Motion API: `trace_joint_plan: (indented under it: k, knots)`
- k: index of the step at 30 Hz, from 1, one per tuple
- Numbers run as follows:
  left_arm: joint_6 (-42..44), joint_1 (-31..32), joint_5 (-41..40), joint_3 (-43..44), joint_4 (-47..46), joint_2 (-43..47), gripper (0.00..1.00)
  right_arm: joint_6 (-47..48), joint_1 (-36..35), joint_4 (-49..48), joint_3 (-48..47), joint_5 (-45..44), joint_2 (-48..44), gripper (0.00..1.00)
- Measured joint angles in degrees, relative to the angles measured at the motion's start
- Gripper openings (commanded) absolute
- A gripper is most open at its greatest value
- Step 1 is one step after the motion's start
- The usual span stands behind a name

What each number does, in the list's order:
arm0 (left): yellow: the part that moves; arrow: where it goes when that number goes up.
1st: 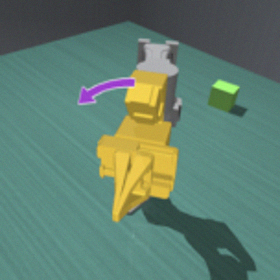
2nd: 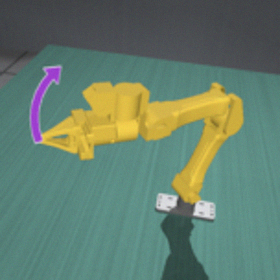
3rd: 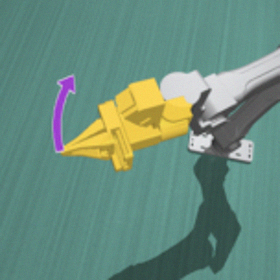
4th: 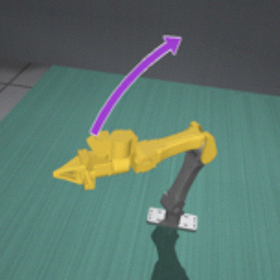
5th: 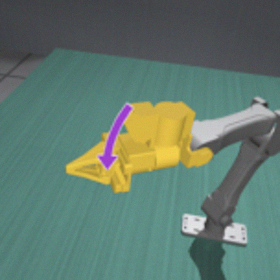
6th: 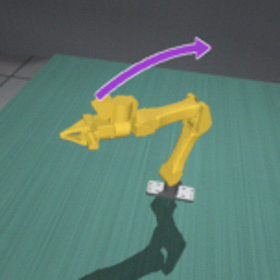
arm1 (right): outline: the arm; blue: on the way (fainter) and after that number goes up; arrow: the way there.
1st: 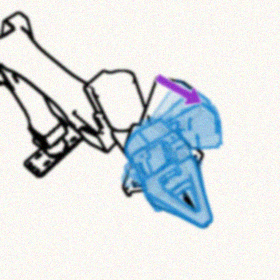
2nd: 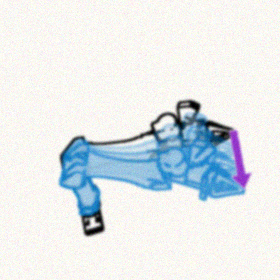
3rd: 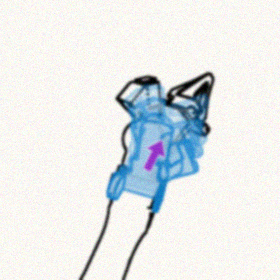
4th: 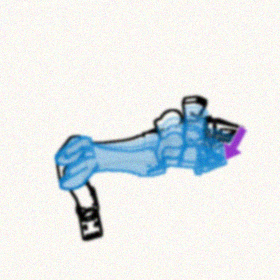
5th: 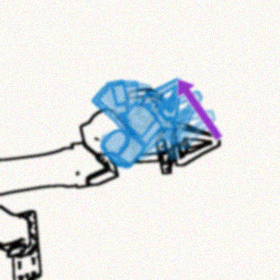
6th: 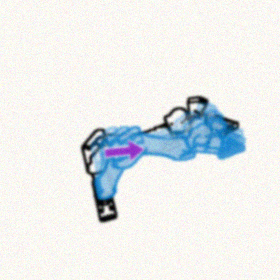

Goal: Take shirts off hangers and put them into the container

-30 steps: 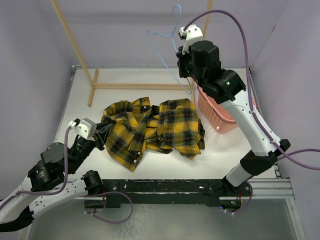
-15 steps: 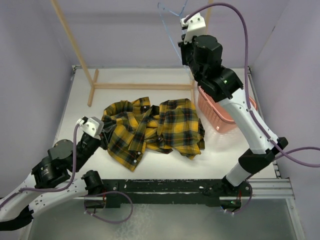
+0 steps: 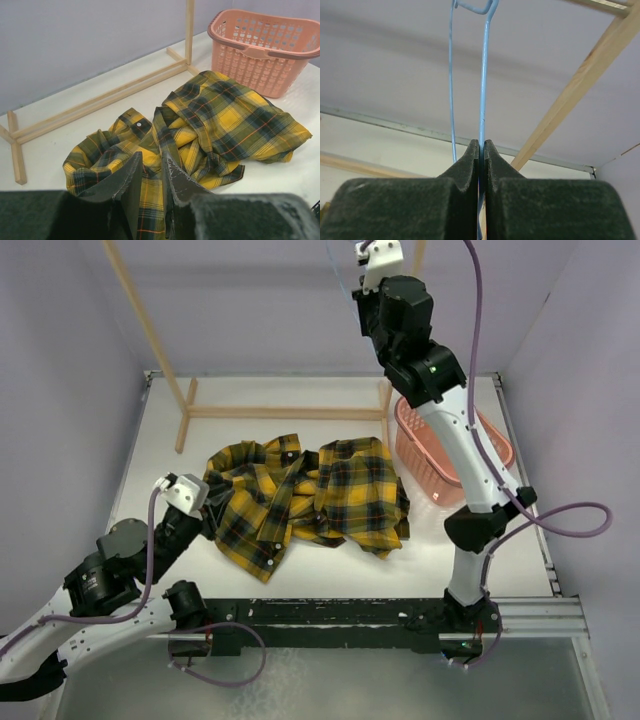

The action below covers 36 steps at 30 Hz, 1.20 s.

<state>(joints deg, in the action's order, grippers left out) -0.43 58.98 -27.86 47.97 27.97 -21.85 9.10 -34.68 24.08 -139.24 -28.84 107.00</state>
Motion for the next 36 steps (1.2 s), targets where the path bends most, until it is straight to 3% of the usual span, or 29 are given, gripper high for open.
trace_joint_plan:
  k: [8,11,13,15,24,29,32,36]
  knots:
    - [0.00,0.00,0.02,0.00,0.04,-0.09,0.26,-0.74,2.60,2.32,-0.59,3.32,4.81,0.01]
    - [0.00,0.00,0.02,0.00,0.04,-0.17,0.27,-1.57,2.95,2.54,0.42,4.57,4.48,0.48]
    - [0.00,0.00,0.02,0.00,0.04,-0.17,0.27,-2.10,3.13,1.49,5.75,5.79,1.44,0.67]
    - [0.00,0.00,0.02,0.00,0.04,-0.20,0.27,-2.84,3.19,1.14,12.20,7.04,-2.82,0.76]
    - [-0.02,-0.31,-0.11,0.00,0.33,-1.75,0.29,-10.80,3.19,-0.98,35.85,15.52,-30.77,0.73]
    - [-0.50,-0.48,-0.81,0.00,1.03,-1.79,0.29,-20.37,3.19,-6.12,58.18,22.23,-48.87,0.79]
    - [-0.57,-0.48,-1.14,-0.07,0.98,-1.31,0.29,-24.41,3.19,-8.83,68.32,26.32,-49.92,0.80]
    - [-1.51,-0.48,-3.06,-0.07,1.25,-1.42,0.29,-28.57,3.17,-10.03,79.34,29.16,-43.47,0.82]
